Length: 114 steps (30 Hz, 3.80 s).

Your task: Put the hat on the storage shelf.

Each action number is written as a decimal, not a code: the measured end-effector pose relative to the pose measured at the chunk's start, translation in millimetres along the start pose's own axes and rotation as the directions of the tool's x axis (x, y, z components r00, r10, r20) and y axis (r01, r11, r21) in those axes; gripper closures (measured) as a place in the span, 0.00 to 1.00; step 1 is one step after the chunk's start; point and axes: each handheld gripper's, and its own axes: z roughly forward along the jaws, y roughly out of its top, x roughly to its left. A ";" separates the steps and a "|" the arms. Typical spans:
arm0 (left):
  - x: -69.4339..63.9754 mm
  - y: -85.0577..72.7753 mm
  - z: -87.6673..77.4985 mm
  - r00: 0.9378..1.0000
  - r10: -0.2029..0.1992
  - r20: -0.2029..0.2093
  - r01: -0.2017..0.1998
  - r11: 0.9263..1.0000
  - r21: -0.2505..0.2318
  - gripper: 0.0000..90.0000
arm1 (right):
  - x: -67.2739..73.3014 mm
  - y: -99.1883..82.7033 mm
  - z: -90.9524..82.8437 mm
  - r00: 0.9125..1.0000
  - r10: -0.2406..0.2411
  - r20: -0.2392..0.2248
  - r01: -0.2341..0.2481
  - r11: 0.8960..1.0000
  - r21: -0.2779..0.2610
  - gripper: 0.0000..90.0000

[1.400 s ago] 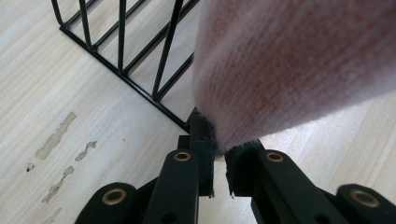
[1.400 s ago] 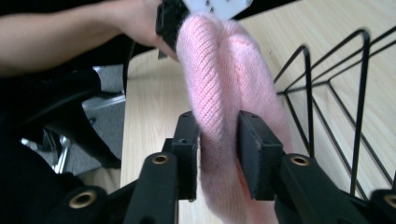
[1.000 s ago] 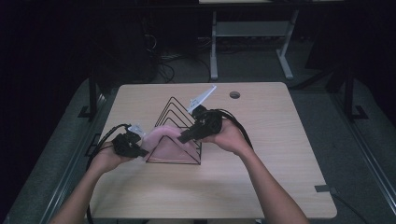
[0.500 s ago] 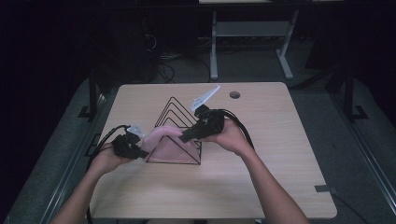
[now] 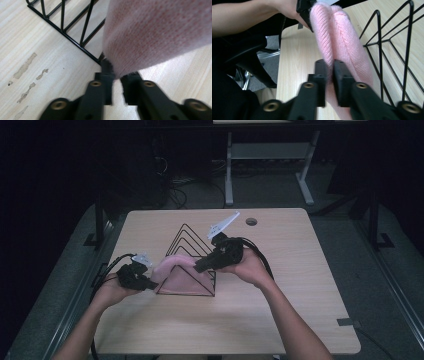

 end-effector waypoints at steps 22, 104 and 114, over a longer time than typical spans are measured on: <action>-7.4 -2.8 -21.0 1.000 0.006 -0.025 -0.007 0.998 -0.061 0.62 | 1.9 -26.7 -21.5 0.993 0.062 0.097 -0.059 0.998 -0.039 0.62; -18.0 -26.1 -21.8 0.996 -0.085 -0.022 0.082 0.989 -0.127 0.37 | -15.8 -199.6 -109.9 0.850 0.409 0.332 -0.387 0.912 -0.134 0.32; -20.1 -35.1 -19.1 0.994 -0.104 -0.029 0.099 0.985 -0.140 0.36 | -6.3 -225.7 -110.0 0.833 0.434 0.342 -0.412 0.901 -0.139 0.32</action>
